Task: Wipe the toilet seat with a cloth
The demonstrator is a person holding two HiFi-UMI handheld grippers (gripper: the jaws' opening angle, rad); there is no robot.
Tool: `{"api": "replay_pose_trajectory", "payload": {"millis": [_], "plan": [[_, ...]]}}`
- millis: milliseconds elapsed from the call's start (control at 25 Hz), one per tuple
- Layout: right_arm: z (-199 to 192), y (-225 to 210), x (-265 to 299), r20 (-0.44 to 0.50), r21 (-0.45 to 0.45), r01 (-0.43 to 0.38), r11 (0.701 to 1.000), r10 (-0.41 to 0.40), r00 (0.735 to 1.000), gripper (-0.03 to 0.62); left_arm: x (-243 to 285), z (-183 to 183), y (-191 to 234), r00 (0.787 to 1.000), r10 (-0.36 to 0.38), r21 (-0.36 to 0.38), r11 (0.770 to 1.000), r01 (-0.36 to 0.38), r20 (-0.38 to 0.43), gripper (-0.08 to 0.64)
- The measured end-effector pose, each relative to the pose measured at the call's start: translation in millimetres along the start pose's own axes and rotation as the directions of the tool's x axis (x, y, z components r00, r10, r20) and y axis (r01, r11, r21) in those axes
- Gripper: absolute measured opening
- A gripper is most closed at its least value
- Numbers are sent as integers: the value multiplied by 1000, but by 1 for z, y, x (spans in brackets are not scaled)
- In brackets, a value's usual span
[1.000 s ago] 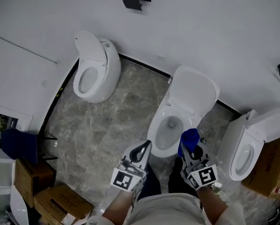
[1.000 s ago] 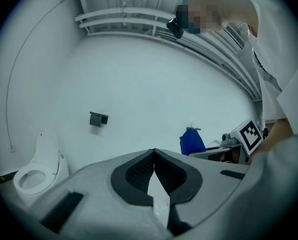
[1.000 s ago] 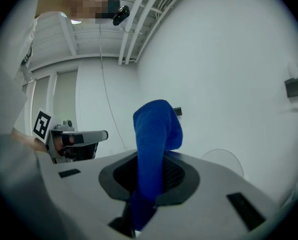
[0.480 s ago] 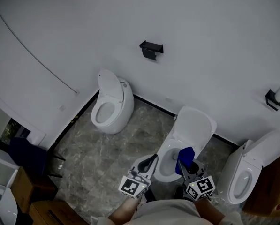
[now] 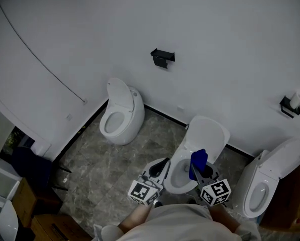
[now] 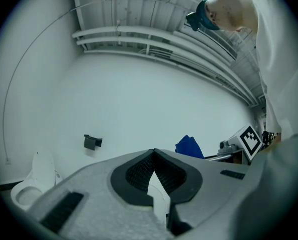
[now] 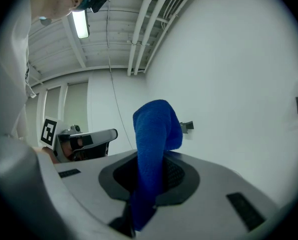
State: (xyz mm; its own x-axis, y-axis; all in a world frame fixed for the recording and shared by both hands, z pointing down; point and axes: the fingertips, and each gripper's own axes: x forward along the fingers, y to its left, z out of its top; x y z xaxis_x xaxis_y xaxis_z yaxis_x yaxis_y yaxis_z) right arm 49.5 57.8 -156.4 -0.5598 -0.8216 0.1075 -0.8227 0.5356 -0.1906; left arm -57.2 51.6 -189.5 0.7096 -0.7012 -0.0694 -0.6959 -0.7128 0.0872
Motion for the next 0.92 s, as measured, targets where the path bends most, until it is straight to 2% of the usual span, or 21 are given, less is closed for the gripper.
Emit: {"api": "replay_pose_trajectory", "payload": {"millis": [920], "plan": [[24,-10,7,43,-41,17,999,-15,999,57,17,15,-3,999,-21,14,1000,20,35,5]]}}
